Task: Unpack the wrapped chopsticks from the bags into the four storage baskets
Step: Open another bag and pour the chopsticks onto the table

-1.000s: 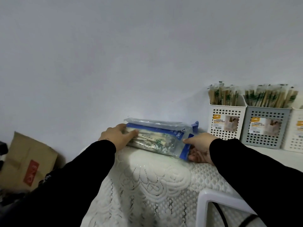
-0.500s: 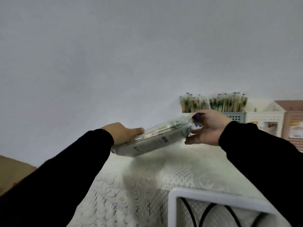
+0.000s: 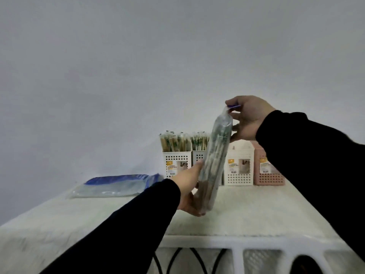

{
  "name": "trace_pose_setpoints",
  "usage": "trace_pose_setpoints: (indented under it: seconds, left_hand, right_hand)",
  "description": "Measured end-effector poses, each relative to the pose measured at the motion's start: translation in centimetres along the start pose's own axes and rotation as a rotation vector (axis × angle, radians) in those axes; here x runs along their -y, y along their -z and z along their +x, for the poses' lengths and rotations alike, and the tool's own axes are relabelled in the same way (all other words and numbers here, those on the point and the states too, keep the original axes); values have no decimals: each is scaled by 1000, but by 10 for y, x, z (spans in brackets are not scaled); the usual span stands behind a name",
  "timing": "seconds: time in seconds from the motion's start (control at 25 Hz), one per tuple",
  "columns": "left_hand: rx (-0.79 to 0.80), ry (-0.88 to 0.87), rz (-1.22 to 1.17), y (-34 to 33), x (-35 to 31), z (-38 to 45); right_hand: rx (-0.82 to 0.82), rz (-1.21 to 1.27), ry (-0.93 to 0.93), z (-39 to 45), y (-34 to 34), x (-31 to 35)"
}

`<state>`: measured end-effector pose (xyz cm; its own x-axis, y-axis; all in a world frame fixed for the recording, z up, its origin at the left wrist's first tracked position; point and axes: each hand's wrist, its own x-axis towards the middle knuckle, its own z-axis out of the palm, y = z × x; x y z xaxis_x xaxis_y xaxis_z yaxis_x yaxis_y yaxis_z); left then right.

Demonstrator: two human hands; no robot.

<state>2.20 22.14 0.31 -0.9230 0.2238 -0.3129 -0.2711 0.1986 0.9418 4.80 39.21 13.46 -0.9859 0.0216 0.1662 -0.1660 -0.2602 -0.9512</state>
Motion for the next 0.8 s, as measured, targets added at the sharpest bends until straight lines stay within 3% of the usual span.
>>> trace_pose_setpoints:
  seconds: [0.16,0.24,0.32,0.4,0.48,0.56,0.68,0.8]
  left_hand:
    - [118,96,78,-27,10,17]
    - [75,78,233,-29,3,11]
    - [-103,-118,449,-28,-17,1]
    - [-237,-452,376,-26,-46,-7]
    - [-219,-663,104,-29,-77,-22]
    - [-193,-735,20,-34,-97,-35]
    - [-218,-723,143,-40,-108,-48]
    - [-203,-715,114,-43,-107,-55]
  right_hand:
    - [-16,-38,-38,-2,16,-17]
    - [-14,-30,-40,0,24,-24]
    - [-4,-44,-42,0,27,-24]
    - [6,-74,-57,-1,26,-22]
    - [24,-119,-77,-3,23,-21]
    - [43,-152,-81,-5,20,-22]
    - [47,-144,-65,-4,15,-25]
    - [27,-162,-42,-7,13,-26]
